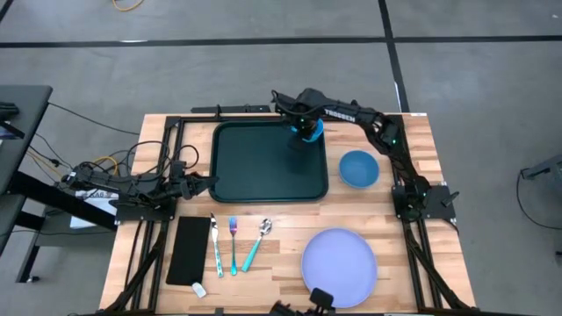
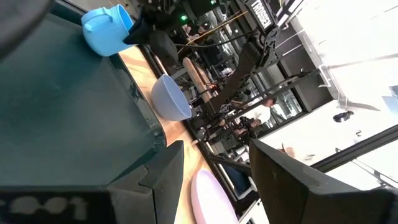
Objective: Set up tray
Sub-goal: Put the blue mug on the top right of the black tray, then put the purple plate on the black tray below the blue mug
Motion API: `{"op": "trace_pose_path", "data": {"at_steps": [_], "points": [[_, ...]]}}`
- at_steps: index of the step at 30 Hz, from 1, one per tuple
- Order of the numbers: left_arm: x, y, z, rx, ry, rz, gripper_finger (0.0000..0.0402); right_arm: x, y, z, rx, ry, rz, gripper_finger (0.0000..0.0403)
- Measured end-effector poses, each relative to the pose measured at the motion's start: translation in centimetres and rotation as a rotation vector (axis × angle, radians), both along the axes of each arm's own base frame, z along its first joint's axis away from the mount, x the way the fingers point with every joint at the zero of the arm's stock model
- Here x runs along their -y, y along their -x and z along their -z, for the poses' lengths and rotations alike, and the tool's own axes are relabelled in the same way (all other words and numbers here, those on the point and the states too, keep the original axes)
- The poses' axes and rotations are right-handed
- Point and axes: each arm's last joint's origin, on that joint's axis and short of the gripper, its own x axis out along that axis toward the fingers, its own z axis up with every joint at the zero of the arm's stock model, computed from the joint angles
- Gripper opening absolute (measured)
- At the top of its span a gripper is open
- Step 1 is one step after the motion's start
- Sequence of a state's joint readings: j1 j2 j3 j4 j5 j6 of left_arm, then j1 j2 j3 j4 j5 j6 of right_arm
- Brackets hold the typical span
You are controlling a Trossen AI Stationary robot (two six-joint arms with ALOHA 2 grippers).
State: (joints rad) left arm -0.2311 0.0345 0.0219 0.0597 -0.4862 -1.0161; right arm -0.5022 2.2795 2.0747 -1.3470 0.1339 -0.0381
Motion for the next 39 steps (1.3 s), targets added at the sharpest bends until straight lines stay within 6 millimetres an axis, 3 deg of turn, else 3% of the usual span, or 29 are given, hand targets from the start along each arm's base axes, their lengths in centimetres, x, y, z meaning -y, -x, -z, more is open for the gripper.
{"op": "trace_pose_path", "data": {"at_steps": [12, 14, 19, 23, 27, 32, 35, 39], "points": [[0.0, 0.0, 0.0, -0.003, -0.009, -0.001, 0.0171, 0.0, -0.2, -0.3, 0.012, 0.006, -0.026, 0.0122], [0.0, 0.0, 0.0, -0.003, -0.009, -0.009, 0.0171, 0.0, -0.5, -1.4, 0.048, 0.032, -0.029, 0.0137], [0.0, 0.0, 0.0, -0.010, -0.032, -0.018, 0.0171, -0.7, -1.1, -6.4, 0.154, 0.111, -0.035, 0.0165], [0.0, 0.0, 0.0, -0.012, -0.040, -0.018, 0.0171, -4.0, -0.2, -9.7, 0.218, 0.029, -0.065, 0.0180], [0.0, 0.0, 0.0, -0.020, -0.072, -0.010, 0.0171, -8.7, 1.7, -12.6, 0.272, -0.092, -0.094, 0.0190], [0.0, 0.0, 0.0, -0.025, -0.077, -0.002, 0.0171, -14.8, 4.8, -15.3, 0.323, -0.118, -0.072, 0.0196], [0.0, 0.0, 0.0, -0.026, -0.078, 0.000, 0.0171, -17.9, 7.5, -15.0, 0.327, -0.138, 0.005, 0.0196], [0.0, 0.0, 0.1, -0.027, -0.078, 0.006, 0.0171, -21.4, 11.9, -12.0, 0.268, -0.167, 0.180, 0.0193]]}}
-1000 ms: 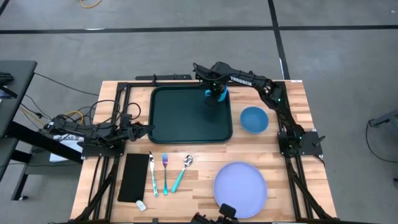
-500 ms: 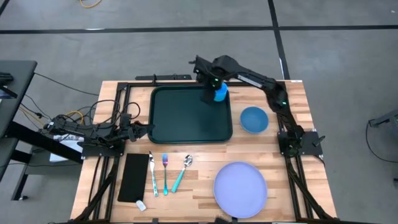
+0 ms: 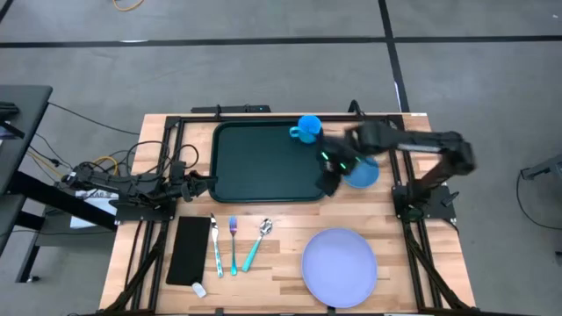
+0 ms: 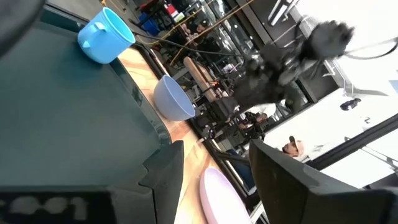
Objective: Set up tray
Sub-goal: Put the purple plate on the black tray below the blue mug
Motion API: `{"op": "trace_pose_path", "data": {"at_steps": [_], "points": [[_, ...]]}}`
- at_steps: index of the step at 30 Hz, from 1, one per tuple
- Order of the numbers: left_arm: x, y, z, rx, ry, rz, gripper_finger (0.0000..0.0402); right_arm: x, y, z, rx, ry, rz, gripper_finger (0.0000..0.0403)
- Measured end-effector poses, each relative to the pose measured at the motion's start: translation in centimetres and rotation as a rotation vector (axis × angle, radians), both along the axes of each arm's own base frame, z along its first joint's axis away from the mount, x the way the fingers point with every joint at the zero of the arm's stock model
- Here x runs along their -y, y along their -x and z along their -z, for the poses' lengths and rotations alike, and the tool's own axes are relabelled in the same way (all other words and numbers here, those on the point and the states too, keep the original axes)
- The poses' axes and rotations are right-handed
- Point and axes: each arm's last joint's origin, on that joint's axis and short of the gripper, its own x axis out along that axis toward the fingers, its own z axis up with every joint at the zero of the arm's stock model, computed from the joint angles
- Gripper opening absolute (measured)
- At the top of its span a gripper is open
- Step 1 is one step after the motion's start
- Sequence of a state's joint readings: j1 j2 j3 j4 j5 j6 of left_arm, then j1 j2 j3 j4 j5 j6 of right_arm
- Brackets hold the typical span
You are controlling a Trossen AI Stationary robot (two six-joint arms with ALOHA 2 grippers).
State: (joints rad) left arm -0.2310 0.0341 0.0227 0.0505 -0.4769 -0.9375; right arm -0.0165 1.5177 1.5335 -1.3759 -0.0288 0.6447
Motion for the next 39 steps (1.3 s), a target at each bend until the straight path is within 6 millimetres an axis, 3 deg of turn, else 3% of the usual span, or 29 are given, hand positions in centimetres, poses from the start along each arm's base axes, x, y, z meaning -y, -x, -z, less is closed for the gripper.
{"op": "trace_pose_path", "data": {"at_steps": [6, 12, 17, 22, 39], "points": [[0.1, 0.0, 0.0, -0.002, -0.001, 0.028, 0.0171, -4.4, 5.7, 5.0, -0.080, -0.138, 0.238, 0.0192], [0.1, 0.0, 0.0, -0.001, 0.004, 0.028, 0.0171, -8.4, 8.6, 8.4, -0.117, -0.254, 0.328, 0.0193], [0.1, 0.0, 0.0, 0.001, 0.005, 0.029, 0.0171, -11.3, 9.6, 10.4, -0.125, -0.293, 0.305, 0.0193], [0.1, 0.0, 0.0, 0.003, 0.006, 0.029, 0.0171, -12.8, 10.7, 12.4, -0.189, -0.279, 0.269, 0.0193], [0.1, 0.0, 0.0, 0.014, 0.035, 0.032, 0.0171, -13.9, 10.0, 17.9, -0.203, -0.312, 0.231, 0.0190]]}}
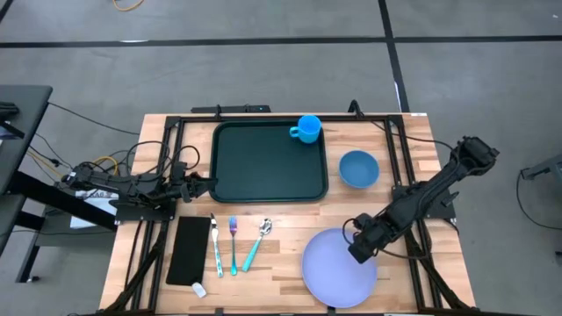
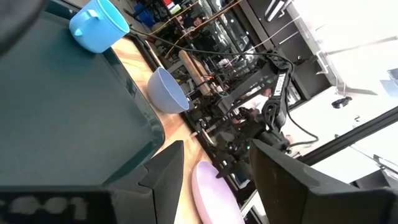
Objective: Set up tray
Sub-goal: Put the purple plate on the black tray below the blue mug
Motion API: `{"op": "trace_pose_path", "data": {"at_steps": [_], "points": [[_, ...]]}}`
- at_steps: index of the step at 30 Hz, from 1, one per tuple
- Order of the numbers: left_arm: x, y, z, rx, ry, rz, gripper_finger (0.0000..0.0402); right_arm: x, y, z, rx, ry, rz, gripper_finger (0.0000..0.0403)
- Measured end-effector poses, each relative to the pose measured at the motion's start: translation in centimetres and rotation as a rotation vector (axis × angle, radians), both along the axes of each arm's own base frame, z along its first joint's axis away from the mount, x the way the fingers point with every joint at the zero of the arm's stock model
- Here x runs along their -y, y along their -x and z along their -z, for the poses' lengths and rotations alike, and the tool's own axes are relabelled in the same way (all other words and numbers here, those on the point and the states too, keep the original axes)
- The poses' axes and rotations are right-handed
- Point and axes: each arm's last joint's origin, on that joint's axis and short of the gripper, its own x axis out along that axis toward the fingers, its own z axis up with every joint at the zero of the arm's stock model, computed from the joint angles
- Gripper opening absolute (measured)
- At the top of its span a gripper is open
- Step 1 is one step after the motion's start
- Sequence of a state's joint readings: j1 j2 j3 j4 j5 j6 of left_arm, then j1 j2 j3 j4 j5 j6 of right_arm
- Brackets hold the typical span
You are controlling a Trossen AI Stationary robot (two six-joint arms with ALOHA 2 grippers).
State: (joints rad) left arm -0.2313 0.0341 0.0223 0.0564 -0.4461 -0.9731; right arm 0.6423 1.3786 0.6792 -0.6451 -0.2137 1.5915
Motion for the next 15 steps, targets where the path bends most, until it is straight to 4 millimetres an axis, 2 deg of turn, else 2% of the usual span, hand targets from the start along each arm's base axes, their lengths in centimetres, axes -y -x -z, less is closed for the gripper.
{"op": "trace_pose_path", "data": {"at_steps": [4, 11, 15], "points": [[0.0, 0.0, 0.0, 0.001, 0.016, 0.000, 0.0171, -0.3, -0.6, 0.9, -0.019, -0.024, -0.024, 0.0153], [0.0, 0.0, 0.0, 0.001, 0.016, 0.000, 0.0171, -0.8, -1.8, 1.8, 0.009, -0.086, -0.020, 0.0016], [0.0, 0.0, 0.0, 0.001, 0.017, 0.000, 0.0171, -0.3, -2.4, 1.6, 0.026, -0.100, -0.002, 0.0013]]}}
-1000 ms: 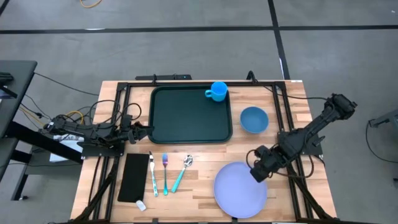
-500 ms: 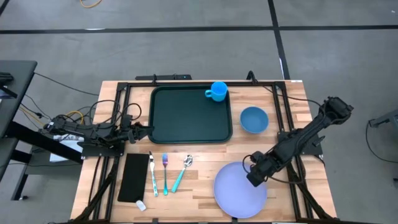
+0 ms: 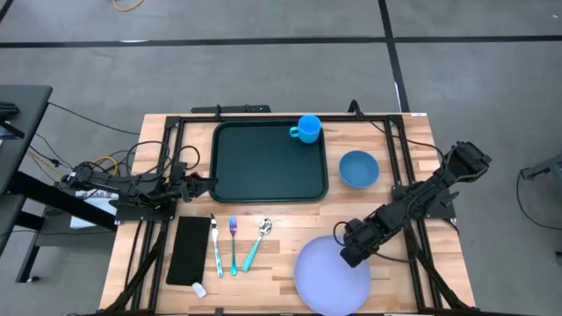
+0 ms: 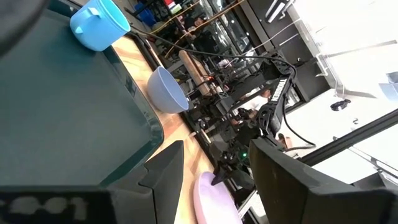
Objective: Set up tray
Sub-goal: Put the purple plate on the black tray below the blue mug
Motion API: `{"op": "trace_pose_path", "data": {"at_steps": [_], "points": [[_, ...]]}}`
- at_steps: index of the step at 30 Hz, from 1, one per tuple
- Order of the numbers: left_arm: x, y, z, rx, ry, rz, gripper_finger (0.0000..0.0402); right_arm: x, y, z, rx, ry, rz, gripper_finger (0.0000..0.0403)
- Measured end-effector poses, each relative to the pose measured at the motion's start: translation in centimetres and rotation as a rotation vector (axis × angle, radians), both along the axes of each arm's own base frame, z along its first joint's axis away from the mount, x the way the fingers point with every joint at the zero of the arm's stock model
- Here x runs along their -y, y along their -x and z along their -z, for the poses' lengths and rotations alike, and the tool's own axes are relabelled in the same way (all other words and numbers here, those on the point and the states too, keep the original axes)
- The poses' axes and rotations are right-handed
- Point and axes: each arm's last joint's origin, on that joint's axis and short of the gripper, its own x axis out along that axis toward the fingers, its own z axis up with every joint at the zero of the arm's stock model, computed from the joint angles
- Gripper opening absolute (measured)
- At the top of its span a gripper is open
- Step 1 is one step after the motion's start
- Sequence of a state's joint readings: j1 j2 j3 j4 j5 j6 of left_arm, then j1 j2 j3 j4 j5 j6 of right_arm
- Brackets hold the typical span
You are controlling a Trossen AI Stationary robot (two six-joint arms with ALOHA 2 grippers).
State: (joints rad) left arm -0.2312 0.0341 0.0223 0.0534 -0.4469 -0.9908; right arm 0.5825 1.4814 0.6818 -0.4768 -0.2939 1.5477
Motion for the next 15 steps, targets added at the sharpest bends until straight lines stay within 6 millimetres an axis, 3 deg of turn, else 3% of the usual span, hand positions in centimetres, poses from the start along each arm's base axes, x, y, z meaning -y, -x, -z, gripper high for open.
{"op": "trace_pose_path", "data": {"at_steps": [7, 15], "points": [[0.0, 0.0, 0.0, 0.002, 0.001, 0.000, 0.0171, 2.8, -2.7, -2.3, 0.143, -0.006, 0.015, 0.0003], [0.0, 0.0, 0.0, 0.005, 0.002, 0.000, 0.0171, 8.3, -6.8, -7.4, 0.319, 0.044, 0.050, 0.0002]]}}
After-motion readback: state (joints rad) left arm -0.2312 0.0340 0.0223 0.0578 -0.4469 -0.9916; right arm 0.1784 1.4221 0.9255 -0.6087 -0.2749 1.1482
